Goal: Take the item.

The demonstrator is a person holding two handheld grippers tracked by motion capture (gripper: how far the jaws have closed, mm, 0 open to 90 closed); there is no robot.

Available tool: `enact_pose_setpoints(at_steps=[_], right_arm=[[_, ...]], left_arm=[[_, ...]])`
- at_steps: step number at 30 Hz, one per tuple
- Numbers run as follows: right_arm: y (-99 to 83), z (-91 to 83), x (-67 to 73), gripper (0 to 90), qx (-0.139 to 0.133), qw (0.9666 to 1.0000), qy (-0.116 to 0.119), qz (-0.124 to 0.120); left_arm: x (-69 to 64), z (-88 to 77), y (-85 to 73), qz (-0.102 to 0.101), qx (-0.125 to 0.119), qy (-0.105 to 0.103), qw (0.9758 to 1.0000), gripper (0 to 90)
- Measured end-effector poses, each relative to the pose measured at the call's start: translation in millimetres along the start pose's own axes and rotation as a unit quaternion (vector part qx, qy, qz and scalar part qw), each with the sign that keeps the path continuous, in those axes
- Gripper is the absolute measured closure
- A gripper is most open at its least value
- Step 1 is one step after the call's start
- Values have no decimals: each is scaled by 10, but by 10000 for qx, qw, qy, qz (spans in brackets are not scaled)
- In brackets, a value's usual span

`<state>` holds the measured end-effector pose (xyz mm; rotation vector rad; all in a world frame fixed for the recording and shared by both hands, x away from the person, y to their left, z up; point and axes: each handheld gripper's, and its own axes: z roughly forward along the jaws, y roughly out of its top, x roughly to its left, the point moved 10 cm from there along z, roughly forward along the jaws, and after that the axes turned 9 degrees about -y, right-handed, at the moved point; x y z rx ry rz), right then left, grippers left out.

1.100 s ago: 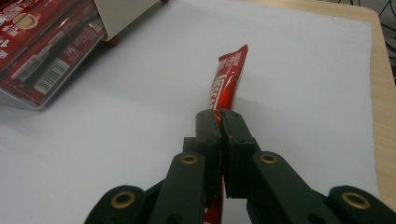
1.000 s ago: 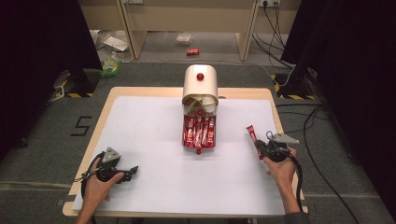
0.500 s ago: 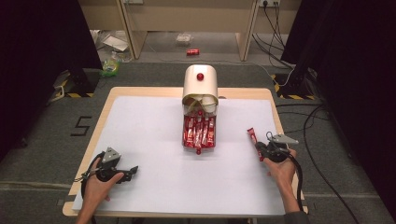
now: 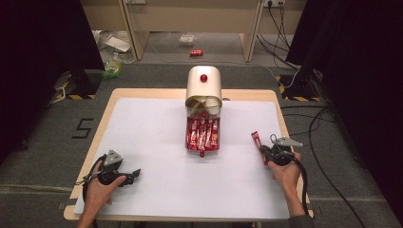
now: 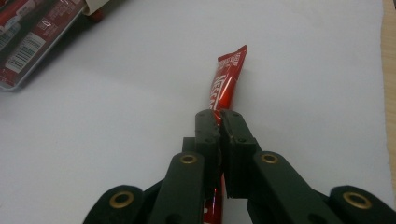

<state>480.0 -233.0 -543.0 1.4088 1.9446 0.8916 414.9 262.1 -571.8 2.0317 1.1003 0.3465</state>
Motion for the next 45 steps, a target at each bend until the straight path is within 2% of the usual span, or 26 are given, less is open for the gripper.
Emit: enact_pose_setpoints(at_steps=[10, 18, 32, 37, 45], right_arm=[[-30, 19, 2, 840, 70, 9998, 107, 151], [53, -41, -1, 804, -89, 9999, 30, 118], [124, -92, 35, 763, -238, 9996, 54, 109], [165, -105, 54, 706, -332, 9994, 79, 103], [251, -159, 165, 572, -432, 9989, 163, 77]], left_arm=[[-1, 0, 0, 1, -2, 5, 10000, 96], [0, 0, 0, 0, -1, 2, 10000, 96], [1, 0, 0, 1, 1, 0, 10000, 96], [1, 0, 0, 1, -1, 1, 10000, 96], [1, 0, 0, 2, -1, 1, 10000, 96]])
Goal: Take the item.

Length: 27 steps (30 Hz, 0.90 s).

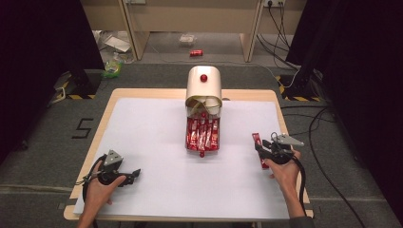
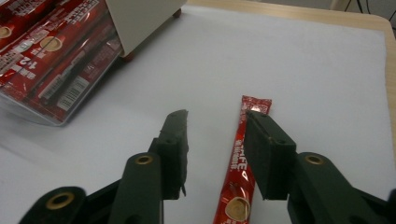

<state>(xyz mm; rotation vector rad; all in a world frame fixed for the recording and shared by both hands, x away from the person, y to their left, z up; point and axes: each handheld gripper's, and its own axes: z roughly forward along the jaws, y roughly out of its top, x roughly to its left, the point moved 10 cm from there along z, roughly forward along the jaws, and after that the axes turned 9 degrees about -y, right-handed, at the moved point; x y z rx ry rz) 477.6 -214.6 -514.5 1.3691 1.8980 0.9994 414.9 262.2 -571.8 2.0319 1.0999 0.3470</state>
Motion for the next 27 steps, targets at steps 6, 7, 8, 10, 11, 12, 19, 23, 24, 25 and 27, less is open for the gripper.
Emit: enact_pose_setpoints(at_steps=[6, 7, 8, 10, 11, 12, 19, 23, 24, 25, 27], right_arm=[[56, -22, 94, 491, -43, 10000, 21, -54], [60, -25, 109, 484, -45, 10000, 37, -79], [66, -29, 131, 474, -45, 9999, 60, -82], [88, -30, 154, 460, -90, 9999, 74, -113], [97, -36, 167, 457, -96, 9999, 83, -104], [107, -43, 184, 453, -109, 9998, 92, -111], [144, -65, 231, 433, -155, 9997, 110, -139], [152, -77, 269, 430, -182, 9996, 144, -162], [160, -79, 274, 430, -197, 9996, 143, -173], [168, -82, 283, 429, -206, 9995, 150, -162], [185, -89, 306, 427, -226, 9995, 168, -173]], left_arm=[[0, 0, 0, -4, 1, -4, 10000, 96], [0, 0, 0, -4, 1, -3, 10000, 96], [-1, 0, 0, -5, 0, -2, 10000, 96], [0, 0, 0, -3, 0, -2, 10000, 96], [0, 0, 0, -5, 0, -4, 10000, 96], [0, 0, 0, -5, 1, -5, 10000, 96], [0, 0, 0, -5, 0, -5, 10000, 96], [0, 0, 0, -8, 1, -7, 10000, 96], [0, 0, 0, -7, 2, -6, 10000, 96], [0, 0, 0, -7, 2, -7, 10000, 96], [0, 0, 0, -10, 2, -9, 10000, 96]])
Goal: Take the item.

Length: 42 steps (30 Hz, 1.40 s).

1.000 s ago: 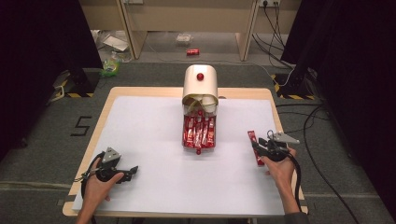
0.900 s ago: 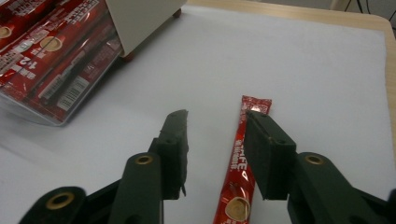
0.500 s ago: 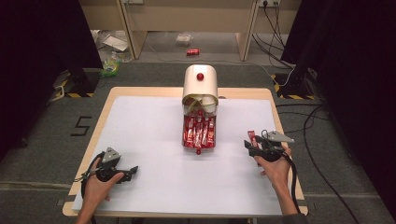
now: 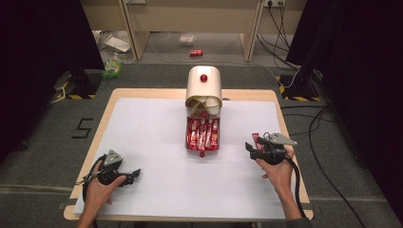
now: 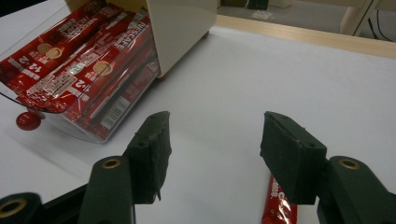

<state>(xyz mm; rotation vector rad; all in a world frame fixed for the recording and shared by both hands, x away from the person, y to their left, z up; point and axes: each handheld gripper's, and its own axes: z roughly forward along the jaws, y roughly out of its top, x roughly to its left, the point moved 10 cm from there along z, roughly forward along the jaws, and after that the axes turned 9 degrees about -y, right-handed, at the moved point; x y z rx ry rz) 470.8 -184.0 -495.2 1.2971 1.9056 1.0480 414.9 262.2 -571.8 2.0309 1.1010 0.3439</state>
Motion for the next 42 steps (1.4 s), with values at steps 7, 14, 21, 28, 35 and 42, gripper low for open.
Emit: enact_pose_setpoints(at_steps=[7, 14, 21, 28, 35, 42], right_arm=[[30, -11, 66, 421, -38, 10000, 69, -25], [66, -15, 139, 413, -96, 9998, 135, -79], [73, 3, 223, 409, -96, 9996, 186, -162], [97, -4, 274, 396, -143, 9995, 238, -181], [84, 2, 315, 386, -122, 9993, 286, -221], [74, 14, 369, 376, -124, 9990, 354, -232]], left_arm=[[0, 0, 0, -1, -1, -3, 10000, 96], [0, 0, 0, -2, 0, -3, 10000, 95], [0, 0, 0, -2, 1, -6, 10000, 95], [0, 0, 0, -2, 2, -7, 10000, 95], [0, 0, 0, -2, 1, -5, 10000, 95], [0, 0, 0, -3, 0, -6, 10000, 95]])
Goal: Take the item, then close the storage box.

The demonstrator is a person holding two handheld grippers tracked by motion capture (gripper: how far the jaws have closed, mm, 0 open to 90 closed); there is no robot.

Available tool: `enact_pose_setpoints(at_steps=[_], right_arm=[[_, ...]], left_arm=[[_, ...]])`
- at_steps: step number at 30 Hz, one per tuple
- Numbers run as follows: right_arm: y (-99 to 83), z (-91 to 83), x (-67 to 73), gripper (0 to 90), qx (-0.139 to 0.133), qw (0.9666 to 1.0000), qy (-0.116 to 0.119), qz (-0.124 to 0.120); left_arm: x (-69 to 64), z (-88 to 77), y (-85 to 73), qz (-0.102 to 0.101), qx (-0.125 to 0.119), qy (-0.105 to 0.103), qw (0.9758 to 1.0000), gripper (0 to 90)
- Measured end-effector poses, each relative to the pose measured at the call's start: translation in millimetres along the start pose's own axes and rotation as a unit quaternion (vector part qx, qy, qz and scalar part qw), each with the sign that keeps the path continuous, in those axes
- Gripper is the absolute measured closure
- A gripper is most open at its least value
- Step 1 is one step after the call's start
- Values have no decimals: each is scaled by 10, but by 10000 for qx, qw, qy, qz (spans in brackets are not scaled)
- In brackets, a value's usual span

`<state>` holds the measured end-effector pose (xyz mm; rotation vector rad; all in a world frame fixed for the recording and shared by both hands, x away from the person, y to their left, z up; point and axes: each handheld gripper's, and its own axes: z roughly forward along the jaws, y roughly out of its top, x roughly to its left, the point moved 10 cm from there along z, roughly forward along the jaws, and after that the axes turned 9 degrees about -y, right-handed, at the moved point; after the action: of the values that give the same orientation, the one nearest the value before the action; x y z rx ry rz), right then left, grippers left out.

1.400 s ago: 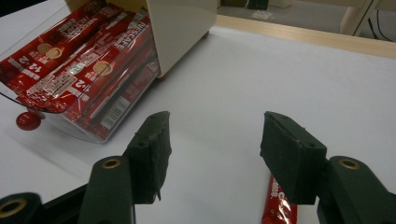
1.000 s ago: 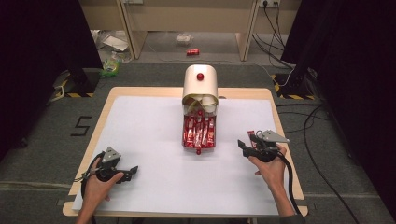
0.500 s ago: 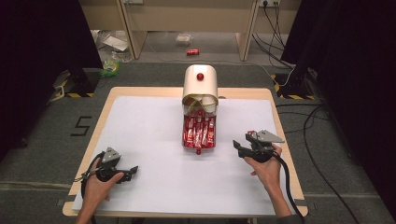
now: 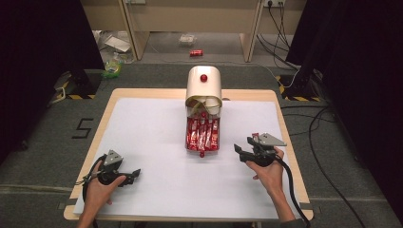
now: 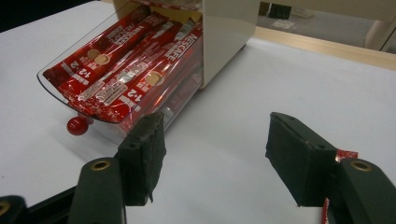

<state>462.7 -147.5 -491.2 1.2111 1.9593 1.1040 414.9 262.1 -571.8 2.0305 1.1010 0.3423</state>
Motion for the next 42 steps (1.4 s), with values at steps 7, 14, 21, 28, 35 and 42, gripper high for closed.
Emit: enact_pose_setpoints(at_steps=[7, 14, 21, 28, 35, 42], right_arm=[[-33, 33, 96, 370, 20, 9999, 116, -62], [-62, 39, 169, 364, 41, 9996, 216, -156], [-117, 69, 296, 348, 90, 9990, 331, -289], [-183, 115, 383, 272, 201, 9981, 438, -381], [-232, 157, 440, 271, 256, 9975, 482, -447], [-251, 197, 476, 275, 267, 9972, 493, -490]], left_arm=[[1, 0, 0, -1, 2, -3, 10000, 95], [1, 0, 0, -3, 2, -9, 10000, 95], [1, 0, -1, -1, 3, -7, 10000, 95], [0, 0, 0, -2, 1, -7, 10000, 95], [0, 0, 0, -2, 0, -6, 10000, 95], [0, 0, 0, 1, 0, -2, 10000, 95]])
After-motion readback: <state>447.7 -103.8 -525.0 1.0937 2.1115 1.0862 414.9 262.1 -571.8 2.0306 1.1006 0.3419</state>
